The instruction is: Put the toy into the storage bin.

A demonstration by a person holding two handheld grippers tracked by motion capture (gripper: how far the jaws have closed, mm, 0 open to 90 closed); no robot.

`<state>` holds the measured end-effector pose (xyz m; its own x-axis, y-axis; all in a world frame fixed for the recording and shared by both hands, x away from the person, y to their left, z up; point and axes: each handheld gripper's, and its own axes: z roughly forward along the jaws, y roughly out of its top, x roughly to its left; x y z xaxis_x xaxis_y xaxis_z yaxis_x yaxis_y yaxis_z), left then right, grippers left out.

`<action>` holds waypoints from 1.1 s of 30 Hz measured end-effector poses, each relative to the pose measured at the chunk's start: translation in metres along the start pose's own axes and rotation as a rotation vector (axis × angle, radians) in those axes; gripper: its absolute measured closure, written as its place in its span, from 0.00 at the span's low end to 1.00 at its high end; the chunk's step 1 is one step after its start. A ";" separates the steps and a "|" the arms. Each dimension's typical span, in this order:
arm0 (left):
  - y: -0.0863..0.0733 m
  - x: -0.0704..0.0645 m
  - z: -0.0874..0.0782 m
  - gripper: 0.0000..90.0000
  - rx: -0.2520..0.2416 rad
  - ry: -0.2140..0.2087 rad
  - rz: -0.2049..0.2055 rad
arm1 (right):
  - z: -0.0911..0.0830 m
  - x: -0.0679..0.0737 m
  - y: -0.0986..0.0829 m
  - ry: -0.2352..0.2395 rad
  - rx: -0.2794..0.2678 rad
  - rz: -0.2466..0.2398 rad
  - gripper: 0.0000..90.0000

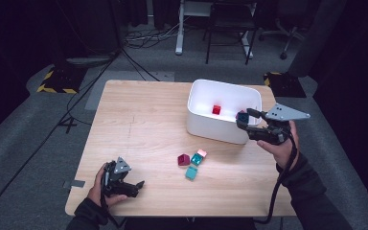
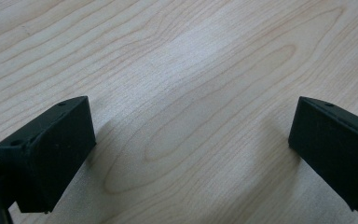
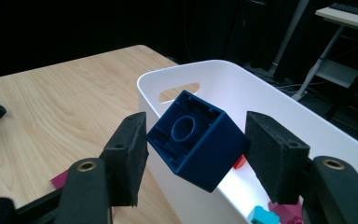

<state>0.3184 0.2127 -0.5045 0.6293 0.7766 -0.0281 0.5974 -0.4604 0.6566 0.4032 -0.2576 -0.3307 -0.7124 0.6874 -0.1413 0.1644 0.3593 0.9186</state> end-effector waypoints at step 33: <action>0.000 0.000 0.000 0.01 -0.001 0.006 0.001 | 0.060 -0.050 0.016 -0.127 0.116 0.094 0.46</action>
<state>0.3182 0.2127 -0.5044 0.6267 0.7789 -0.0232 0.5966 -0.4605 0.6573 0.4825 -0.2478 -0.3309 -0.6000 0.7925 -0.1091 0.3085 0.3550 0.8825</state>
